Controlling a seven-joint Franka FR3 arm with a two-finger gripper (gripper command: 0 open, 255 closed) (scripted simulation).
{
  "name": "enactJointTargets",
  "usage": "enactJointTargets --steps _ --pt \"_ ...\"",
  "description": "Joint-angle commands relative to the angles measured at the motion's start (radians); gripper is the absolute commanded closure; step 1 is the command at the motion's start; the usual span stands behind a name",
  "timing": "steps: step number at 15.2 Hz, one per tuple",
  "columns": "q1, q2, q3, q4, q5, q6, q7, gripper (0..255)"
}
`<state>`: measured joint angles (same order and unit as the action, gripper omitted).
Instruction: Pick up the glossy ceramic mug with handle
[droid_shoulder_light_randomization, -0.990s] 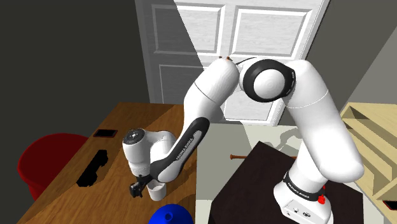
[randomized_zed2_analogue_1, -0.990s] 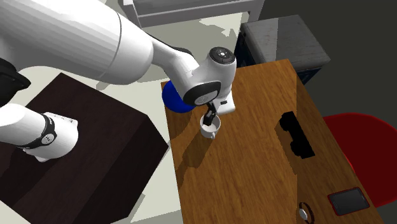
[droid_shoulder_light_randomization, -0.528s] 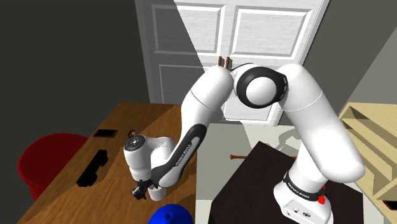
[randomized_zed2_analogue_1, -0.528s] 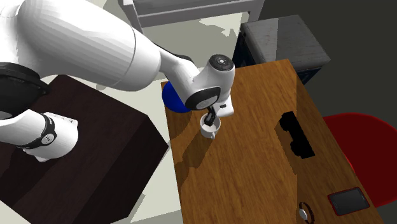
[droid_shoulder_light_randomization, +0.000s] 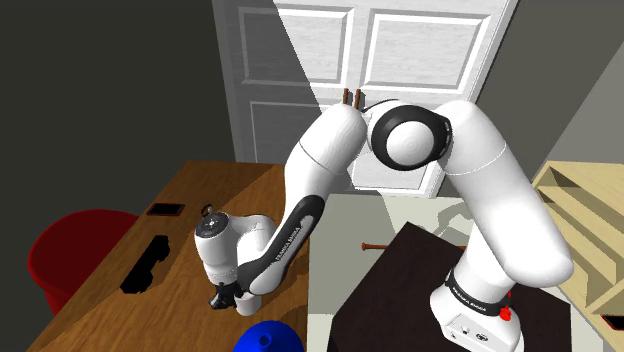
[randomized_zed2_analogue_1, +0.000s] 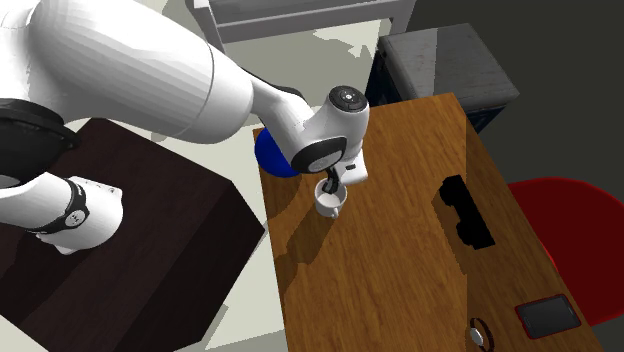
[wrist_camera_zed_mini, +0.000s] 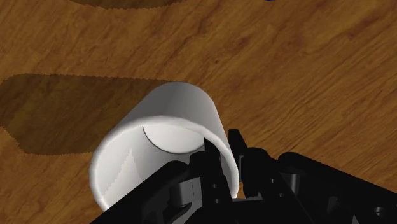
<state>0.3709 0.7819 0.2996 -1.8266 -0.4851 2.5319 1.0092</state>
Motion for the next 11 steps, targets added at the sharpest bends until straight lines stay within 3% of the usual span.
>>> enactJointTargets --steps 1,11 --pt "-0.001 -0.001 0.000 -0.002 0.000 0.000 0.000 255" --pt "-0.035 -0.112 0.046 -0.040 0.044 -0.073 -0.032 255"
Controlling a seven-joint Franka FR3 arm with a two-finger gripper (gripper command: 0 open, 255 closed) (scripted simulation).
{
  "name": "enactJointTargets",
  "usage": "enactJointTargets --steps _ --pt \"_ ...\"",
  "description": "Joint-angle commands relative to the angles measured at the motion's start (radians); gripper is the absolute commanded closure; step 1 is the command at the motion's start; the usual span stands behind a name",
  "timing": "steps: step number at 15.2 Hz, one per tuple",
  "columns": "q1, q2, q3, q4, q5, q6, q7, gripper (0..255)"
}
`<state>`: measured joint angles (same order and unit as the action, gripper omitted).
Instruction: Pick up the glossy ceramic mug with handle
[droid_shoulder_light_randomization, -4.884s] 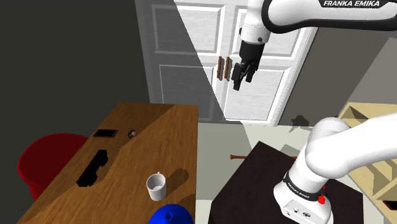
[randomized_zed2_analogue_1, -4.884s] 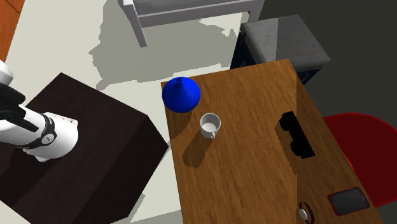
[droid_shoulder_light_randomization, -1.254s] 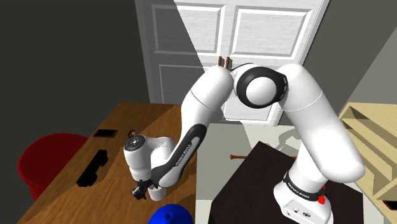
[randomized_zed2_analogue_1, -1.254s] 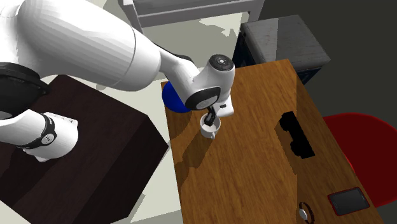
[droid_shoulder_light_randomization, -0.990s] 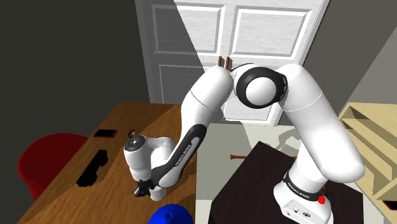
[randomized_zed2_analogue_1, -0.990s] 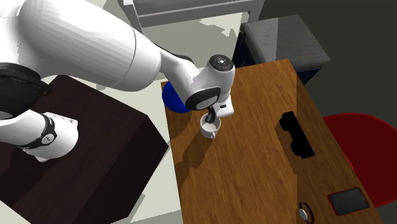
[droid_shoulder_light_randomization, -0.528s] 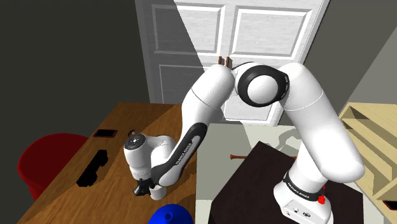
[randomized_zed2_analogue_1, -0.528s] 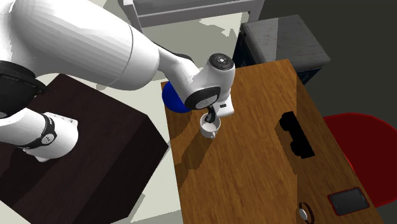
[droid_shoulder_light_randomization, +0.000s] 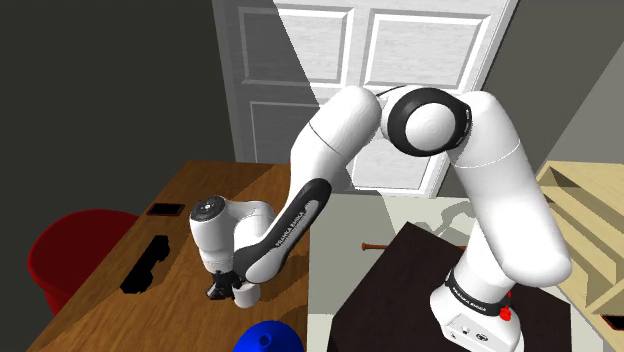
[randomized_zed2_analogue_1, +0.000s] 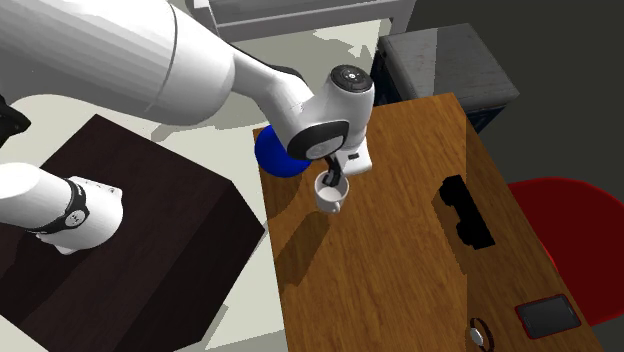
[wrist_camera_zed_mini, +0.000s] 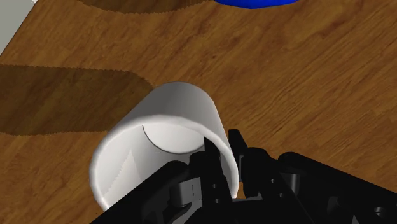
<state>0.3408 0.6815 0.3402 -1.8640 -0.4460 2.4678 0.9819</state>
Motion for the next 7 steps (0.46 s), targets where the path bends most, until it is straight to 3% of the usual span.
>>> enactJointTargets --steps 1,7 --pt "-0.008 -0.022 0.009 -0.005 0.010 -0.017 -0.008 255" --pt "-0.021 -0.065 0.028 -0.014 0.031 -0.050 -0.023 255"
